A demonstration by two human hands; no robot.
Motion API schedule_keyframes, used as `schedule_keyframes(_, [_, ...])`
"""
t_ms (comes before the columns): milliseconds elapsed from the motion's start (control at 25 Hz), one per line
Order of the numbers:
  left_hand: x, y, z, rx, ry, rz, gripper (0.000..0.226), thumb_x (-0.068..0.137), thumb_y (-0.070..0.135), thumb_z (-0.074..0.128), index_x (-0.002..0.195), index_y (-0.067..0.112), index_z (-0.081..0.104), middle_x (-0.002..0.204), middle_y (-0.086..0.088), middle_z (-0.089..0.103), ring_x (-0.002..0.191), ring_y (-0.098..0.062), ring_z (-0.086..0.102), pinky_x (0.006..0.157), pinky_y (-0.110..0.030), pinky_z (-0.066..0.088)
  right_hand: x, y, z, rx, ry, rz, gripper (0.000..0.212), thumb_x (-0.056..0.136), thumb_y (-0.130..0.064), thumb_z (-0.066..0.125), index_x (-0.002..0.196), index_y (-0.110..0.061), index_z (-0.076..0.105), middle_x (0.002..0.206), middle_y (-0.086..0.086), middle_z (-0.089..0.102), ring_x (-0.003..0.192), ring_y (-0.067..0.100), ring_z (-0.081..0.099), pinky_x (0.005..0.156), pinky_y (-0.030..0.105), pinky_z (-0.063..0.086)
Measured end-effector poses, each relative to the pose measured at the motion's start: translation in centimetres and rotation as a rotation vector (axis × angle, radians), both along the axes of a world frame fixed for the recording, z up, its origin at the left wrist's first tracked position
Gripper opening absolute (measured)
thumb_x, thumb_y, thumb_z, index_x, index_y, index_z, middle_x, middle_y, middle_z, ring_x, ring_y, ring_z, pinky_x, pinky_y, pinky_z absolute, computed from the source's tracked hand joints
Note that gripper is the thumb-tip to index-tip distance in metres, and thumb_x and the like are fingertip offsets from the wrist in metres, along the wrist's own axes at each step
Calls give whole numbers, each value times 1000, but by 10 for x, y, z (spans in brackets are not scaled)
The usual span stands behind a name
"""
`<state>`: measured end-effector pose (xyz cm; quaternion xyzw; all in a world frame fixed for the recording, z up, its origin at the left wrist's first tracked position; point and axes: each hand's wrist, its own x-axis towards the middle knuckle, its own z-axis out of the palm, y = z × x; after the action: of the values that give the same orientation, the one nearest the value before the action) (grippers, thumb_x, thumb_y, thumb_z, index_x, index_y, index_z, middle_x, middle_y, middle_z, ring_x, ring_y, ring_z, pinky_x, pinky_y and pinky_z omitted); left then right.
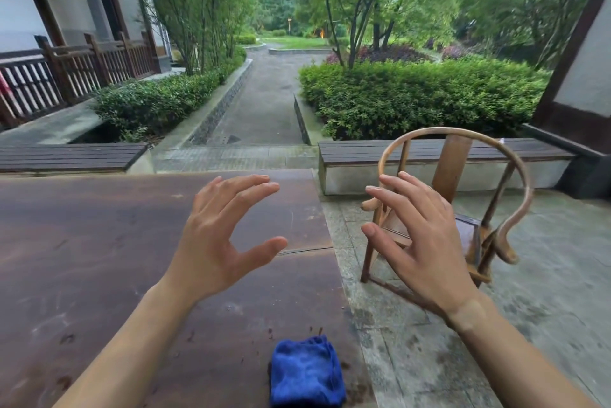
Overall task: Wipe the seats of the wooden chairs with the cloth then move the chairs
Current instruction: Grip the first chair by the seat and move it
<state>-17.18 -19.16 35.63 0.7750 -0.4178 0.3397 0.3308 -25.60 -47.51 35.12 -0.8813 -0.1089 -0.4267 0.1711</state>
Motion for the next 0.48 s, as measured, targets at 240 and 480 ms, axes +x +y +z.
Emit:
schedule_keyframes(240, [-15, 5, 22, -77, -28, -78, 55, 91, 57, 59, 132, 21, 55, 135, 7, 57, 129, -15, 53, 103, -59, 40, -18, -5, 17, 26, -65, 29, 45, 96, -52, 51, 129, -23, 61, 137, -2, 58, 137, 21, 46, 108, 53, 37])
schedule_keyframes(480, [-3, -40, 13, -98, 18, -184, 54, 92, 60, 57, 130, 22, 55, 132, 13, 55, 128, -7, 52, 103, -52, 44, -40, -41, 15, 40, -57, -86, 44, 95, -50, 55, 128, -21, 62, 135, -3, 59, 135, 19, 48, 107, 49, 39])
